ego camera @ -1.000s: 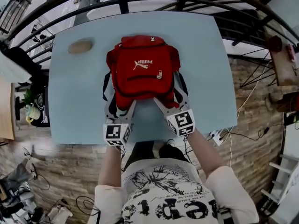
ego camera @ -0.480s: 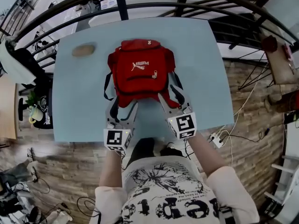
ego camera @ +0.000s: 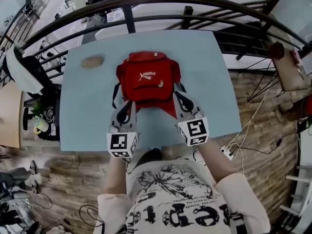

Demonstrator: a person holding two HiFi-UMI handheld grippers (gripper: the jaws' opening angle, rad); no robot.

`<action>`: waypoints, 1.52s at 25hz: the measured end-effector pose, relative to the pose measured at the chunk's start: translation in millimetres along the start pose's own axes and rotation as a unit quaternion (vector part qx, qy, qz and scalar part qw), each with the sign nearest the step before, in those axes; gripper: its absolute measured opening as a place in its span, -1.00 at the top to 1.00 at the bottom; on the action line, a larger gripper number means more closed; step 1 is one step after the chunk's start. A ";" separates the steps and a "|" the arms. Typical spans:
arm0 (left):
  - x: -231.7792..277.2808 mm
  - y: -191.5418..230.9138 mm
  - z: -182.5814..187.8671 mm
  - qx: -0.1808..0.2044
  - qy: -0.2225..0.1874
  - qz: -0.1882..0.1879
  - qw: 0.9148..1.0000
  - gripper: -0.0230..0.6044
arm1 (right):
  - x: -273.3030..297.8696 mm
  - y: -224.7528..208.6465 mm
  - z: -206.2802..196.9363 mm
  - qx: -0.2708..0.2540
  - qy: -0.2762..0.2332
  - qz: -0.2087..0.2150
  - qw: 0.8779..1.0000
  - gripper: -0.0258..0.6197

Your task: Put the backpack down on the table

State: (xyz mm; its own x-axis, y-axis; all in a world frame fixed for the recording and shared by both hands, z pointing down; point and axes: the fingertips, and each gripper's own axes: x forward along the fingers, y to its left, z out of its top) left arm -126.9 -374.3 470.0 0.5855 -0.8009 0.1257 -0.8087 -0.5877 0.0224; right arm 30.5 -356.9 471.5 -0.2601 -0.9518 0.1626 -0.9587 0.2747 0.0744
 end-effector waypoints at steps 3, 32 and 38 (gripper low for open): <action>1.1 -2.1 19.6 0.012 -0.008 -0.012 1.000 0.86 | 0.2 1.2 15.3 -0.003 -0.014 0.009 1.000 0.94; 10.8 -10.2 65.1 0.028 -0.038 -0.056 0.997 0.89 | 7.8 8.2 47.6 -0.012 -0.038 0.005 0.999 0.95; 14.2 -6.7 65.4 0.024 -0.039 -0.059 0.997 0.89 | 11.4 7.7 46.6 -0.013 -0.036 0.002 0.999 0.95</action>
State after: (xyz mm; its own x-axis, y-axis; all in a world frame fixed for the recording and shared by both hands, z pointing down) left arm -109.6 -389.2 406.8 0.6805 -0.7313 0.0467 -0.7315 -0.6816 -0.0152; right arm 14.8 -372.0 428.1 -0.2732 -0.9575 0.0928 -0.9541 0.2820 0.1004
